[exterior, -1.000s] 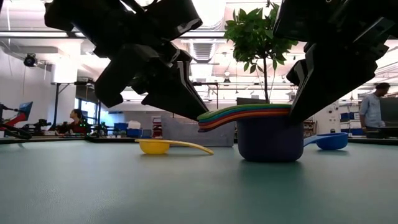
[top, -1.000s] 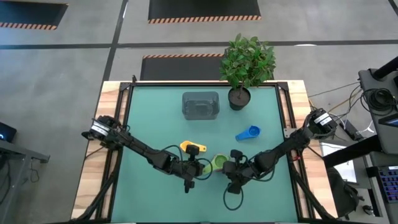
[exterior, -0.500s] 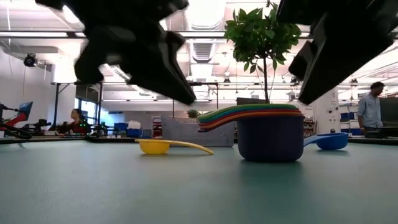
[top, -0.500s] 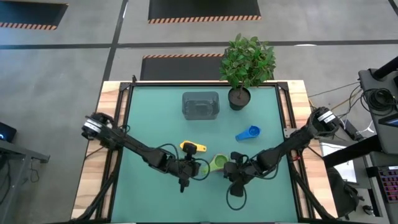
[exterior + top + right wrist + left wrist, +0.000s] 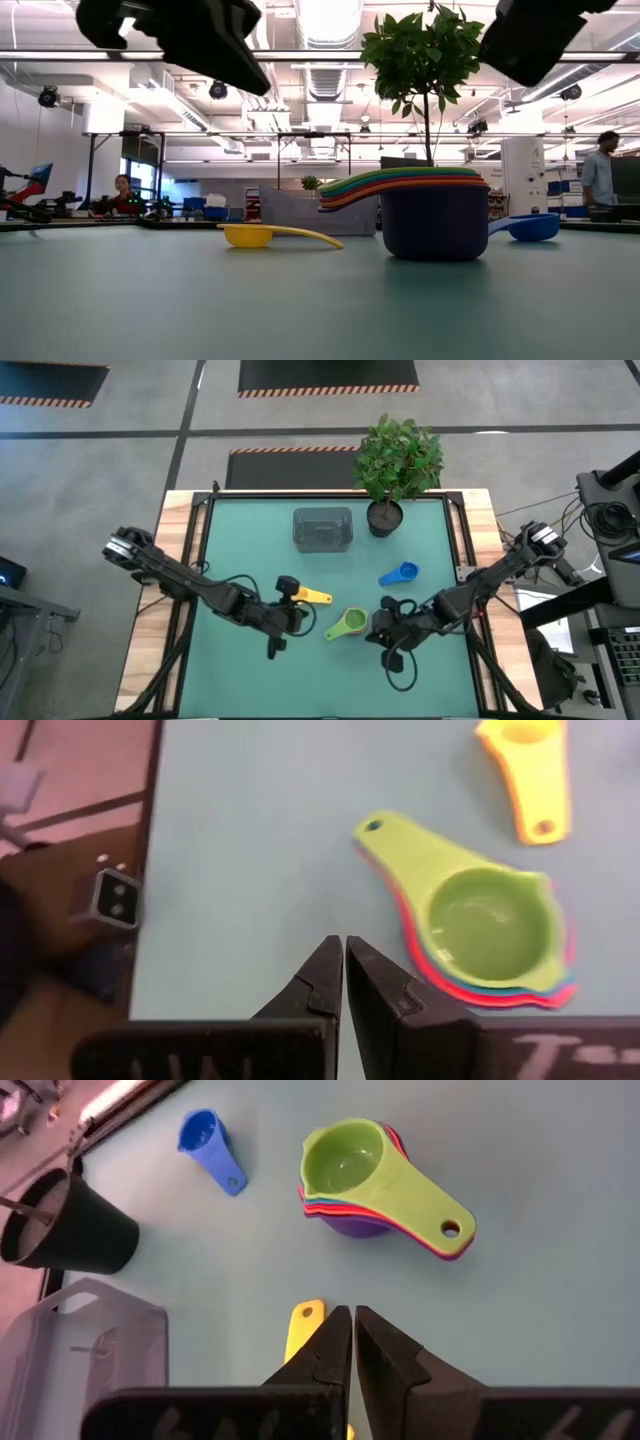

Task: Nest measuring cups in basket
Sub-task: Stack the dark blue measuring cup into the green measuring cup

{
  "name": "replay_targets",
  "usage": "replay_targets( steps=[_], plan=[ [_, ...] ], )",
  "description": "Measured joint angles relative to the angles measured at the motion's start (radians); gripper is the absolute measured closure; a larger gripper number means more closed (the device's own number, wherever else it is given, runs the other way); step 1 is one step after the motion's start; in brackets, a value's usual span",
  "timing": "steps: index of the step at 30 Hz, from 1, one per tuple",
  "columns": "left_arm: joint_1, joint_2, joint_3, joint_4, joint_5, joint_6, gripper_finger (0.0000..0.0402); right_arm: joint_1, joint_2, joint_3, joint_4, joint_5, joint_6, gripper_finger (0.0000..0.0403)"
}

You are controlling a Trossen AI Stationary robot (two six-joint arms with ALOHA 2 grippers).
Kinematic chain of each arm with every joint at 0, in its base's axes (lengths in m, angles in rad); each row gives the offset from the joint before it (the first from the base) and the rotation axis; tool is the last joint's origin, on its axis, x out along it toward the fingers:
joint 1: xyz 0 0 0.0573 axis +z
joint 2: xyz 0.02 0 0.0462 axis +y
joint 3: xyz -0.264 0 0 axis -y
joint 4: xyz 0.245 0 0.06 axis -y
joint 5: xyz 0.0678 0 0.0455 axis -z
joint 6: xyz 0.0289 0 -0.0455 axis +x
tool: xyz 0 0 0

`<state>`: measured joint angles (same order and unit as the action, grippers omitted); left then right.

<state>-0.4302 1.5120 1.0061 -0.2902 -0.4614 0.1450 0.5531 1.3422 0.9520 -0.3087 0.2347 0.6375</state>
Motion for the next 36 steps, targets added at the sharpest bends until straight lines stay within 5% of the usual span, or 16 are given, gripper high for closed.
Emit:
replay_targets(
  steps=[8,15,26,36],
  plan=[
    [-0.001,-0.151,-0.16,0.115,-0.001,-0.031,0.0402,-0.02,-0.091,-0.004,-0.207,0.184,0.084,0.0394],
    [-0.001,-0.248,-0.192,0.119,-0.002,-0.021,0.0402,-0.155,-0.115,-0.009,-0.551,0.2,0.308,0.0394],
    [0.0,-0.305,-0.155,0.087,-0.044,0.06,0.0402,-0.487,-0.109,-0.032,-0.649,-0.026,0.168,0.0394],
    [-0.001,-0.304,-0.152,0.087,-0.056,0.056,0.0402,-0.61,-0.109,-0.081,-0.651,-0.123,0.08,0.0369]
  ],
)
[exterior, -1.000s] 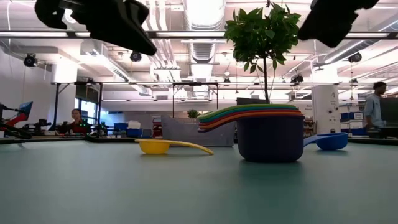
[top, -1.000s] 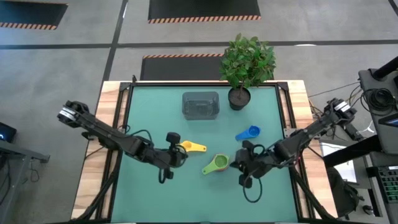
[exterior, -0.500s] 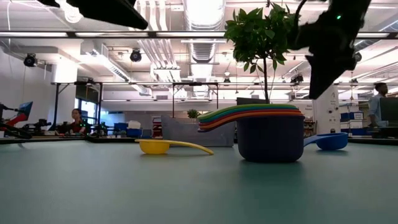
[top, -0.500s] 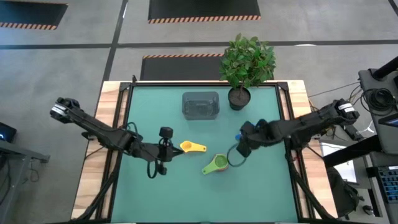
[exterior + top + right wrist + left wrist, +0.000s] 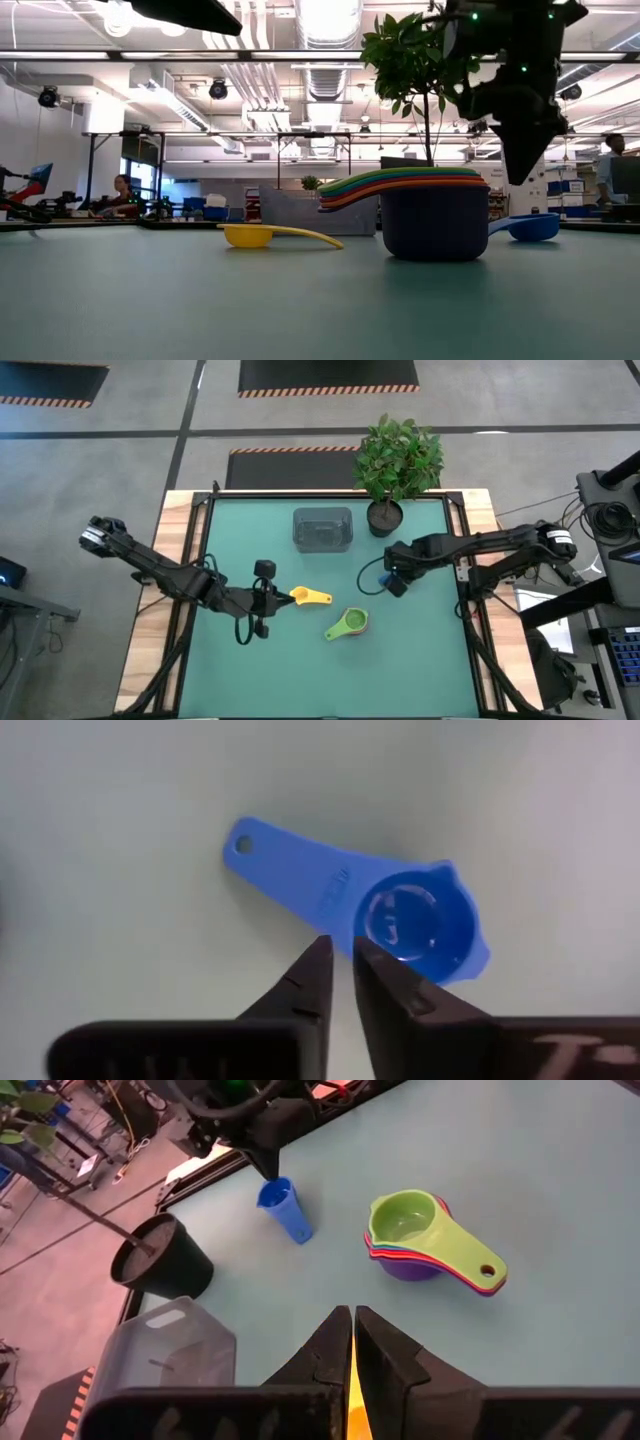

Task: Nest measuring cups in basket
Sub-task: Stack the dark blue measuring cup into the green measuring cup

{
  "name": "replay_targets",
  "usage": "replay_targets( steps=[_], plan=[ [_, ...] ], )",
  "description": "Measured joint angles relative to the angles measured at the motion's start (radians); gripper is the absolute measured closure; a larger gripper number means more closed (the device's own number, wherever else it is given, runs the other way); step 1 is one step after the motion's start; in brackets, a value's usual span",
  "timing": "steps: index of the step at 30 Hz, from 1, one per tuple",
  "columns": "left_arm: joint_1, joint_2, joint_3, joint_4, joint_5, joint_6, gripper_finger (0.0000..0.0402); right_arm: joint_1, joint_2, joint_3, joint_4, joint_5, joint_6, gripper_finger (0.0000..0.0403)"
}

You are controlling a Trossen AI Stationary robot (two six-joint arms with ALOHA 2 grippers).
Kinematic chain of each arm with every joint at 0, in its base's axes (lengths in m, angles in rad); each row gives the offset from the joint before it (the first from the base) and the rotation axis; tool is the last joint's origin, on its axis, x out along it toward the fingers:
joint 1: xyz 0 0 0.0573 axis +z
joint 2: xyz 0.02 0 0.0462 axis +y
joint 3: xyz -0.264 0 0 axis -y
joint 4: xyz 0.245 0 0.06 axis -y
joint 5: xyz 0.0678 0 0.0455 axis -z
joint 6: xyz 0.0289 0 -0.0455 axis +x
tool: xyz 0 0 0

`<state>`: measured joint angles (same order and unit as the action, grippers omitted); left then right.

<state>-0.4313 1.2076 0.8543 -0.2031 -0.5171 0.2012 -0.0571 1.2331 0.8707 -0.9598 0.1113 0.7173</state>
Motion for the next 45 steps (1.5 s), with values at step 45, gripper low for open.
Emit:
replay_targets(
  steps=[45],
  plan=[
    [0.0,0.001,0.0,0.0,0.0,-0.001,0.0402,0.005,0.044,-0.182,0.186,0.067,-0.284,0.039]
  ],
)
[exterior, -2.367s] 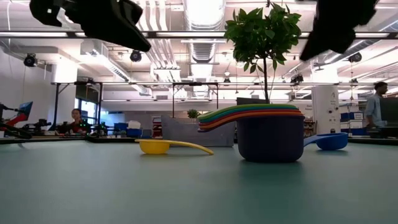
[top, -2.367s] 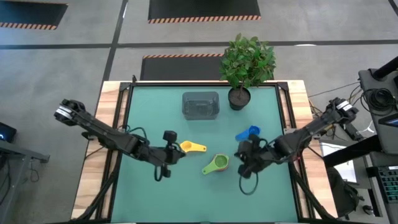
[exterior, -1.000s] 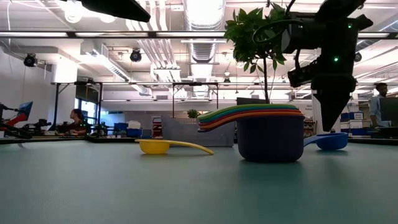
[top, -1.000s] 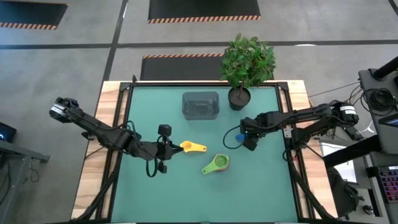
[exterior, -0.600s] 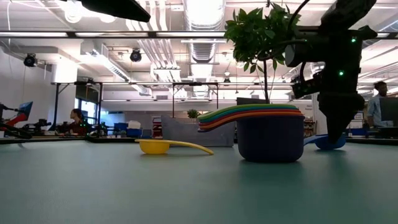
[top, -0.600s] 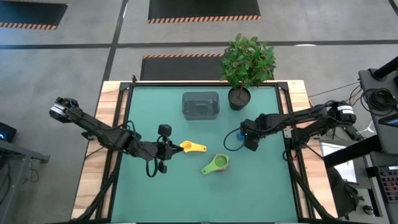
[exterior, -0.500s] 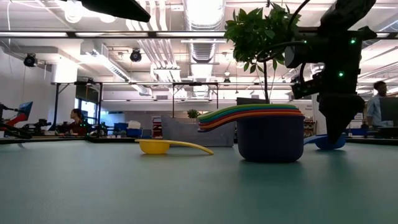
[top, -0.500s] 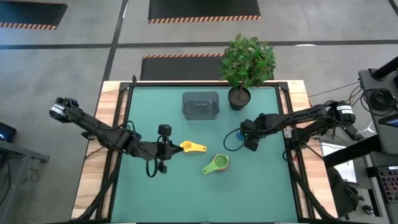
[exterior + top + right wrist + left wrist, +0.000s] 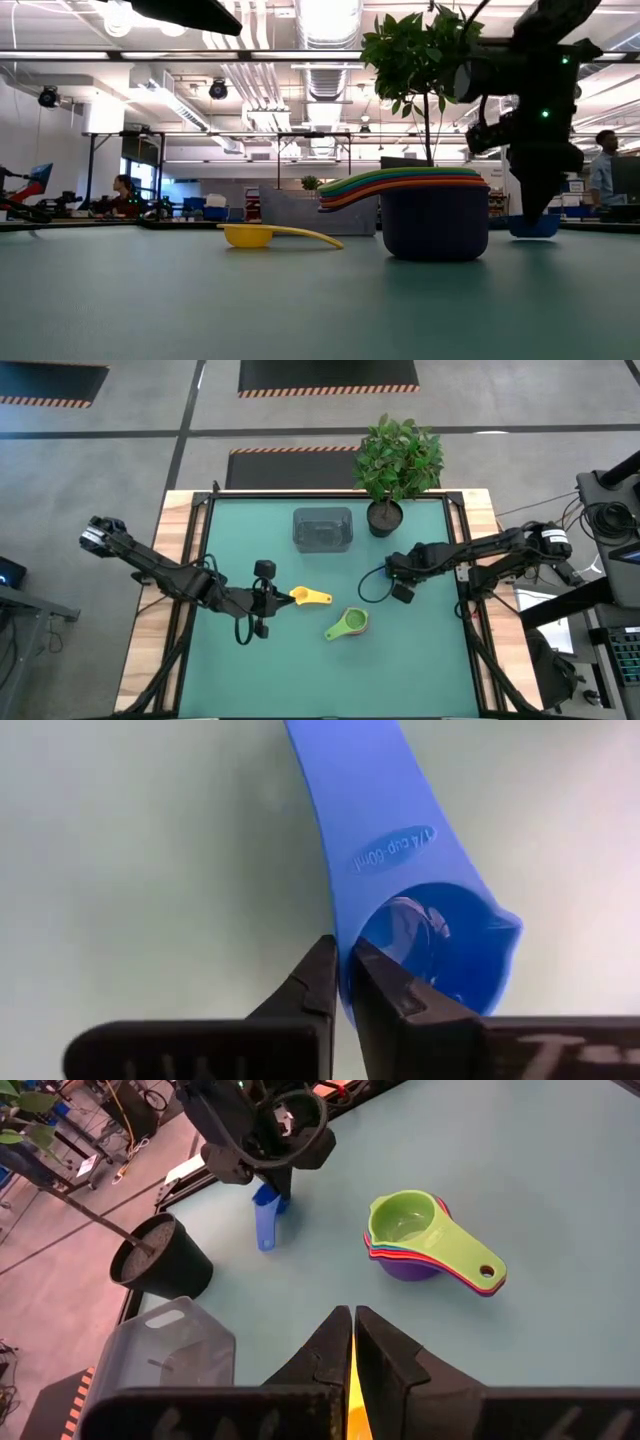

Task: Nest measuring cups in basket
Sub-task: Stack the dark blue measuring cup into the green measuring cup

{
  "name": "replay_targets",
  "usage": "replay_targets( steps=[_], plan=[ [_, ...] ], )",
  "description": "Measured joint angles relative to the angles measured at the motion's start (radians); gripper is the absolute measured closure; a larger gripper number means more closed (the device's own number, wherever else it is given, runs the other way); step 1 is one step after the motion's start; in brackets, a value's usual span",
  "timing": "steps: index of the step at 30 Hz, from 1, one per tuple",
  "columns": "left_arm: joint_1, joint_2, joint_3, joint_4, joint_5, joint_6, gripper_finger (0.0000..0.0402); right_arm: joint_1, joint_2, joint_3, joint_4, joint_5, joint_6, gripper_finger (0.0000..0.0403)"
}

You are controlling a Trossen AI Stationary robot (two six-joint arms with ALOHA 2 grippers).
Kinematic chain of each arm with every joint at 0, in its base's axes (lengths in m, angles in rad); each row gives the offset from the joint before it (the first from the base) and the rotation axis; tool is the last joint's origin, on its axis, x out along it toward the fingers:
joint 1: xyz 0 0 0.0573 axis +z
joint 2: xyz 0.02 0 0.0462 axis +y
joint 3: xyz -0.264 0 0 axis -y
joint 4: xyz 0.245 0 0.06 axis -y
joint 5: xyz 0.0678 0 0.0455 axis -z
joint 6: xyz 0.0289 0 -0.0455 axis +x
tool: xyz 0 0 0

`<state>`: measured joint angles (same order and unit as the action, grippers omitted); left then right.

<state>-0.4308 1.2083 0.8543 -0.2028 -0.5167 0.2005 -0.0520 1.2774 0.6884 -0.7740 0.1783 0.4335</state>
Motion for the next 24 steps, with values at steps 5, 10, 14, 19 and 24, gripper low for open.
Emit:
replay_targets(
  steps=[5,10,14,19,24],
  plan=[
    [0.0,0.0,0.0,0.0,0.0,0.0,0.0402,0.06,-0.004,0.07,-0.001,-0.003,0.021,0.0391],
    [0.0,0.0,0.0,0.001,0.0,0.0,0.0402,0.163,0.001,0.169,0.0,0.013,0.056,0.0391],
    [0.0,0.0,0.0,0.002,0.0,0.0,0.0402,0.25,0.03,0.264,0.004,0.055,0.091,0.0391],
    [0.0,0.0,0.0,0.007,0.0,0.0,0.0402,0.335,0.158,0.415,-0.004,0.087,0.094,0.0391],
    [0.0,0.0,0.0,0.009,0.001,0.0,0.0402,0.395,0.313,0.597,-0.043,0.079,0.041,0.0391]
  ],
)
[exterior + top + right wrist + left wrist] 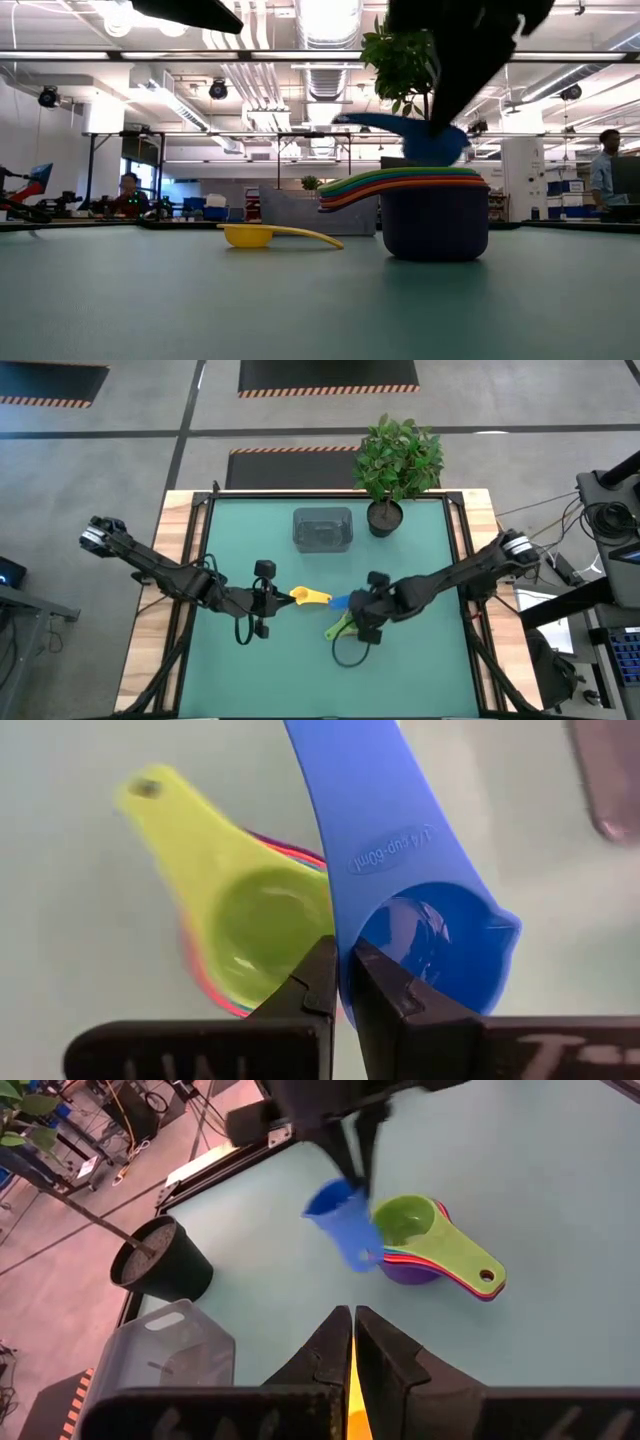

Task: Nest measuring cups in basket
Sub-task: Stack the dark blue measuring cup into the green measuring cup

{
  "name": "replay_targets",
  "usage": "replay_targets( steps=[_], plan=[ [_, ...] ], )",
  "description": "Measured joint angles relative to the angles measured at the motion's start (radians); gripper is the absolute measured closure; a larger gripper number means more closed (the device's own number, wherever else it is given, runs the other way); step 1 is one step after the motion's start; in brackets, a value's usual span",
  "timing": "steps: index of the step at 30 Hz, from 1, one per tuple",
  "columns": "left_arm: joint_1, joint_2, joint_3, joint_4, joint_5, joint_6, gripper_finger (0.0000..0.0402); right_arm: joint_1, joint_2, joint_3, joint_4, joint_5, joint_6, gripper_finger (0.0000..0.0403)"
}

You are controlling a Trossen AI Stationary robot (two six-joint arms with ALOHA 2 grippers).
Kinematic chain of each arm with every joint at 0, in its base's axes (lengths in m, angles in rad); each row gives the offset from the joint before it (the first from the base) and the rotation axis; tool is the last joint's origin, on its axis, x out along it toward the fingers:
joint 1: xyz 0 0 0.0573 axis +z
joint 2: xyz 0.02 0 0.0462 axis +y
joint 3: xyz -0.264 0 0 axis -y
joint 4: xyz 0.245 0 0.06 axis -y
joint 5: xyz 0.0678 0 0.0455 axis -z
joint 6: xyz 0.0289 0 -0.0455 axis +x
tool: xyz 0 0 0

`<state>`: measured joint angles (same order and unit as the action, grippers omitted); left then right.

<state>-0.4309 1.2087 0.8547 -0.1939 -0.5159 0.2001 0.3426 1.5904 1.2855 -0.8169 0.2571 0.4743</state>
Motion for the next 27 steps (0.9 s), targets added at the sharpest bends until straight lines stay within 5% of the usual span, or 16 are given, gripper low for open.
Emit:
replay_targets(
  steps=[8,27],
  plan=[
    [0.0,0.0,0.0,-0.001,0.0,0.0,0.0402,0.078,0.134,0.206,-0.096,-0.006,-0.094,0.039],
    [0.0,0.0,0.0,0.0,0.001,0.0,0.0402,0.096,0.147,0.165,-0.095,-0.047,-0.139,0.039]
  ],
)
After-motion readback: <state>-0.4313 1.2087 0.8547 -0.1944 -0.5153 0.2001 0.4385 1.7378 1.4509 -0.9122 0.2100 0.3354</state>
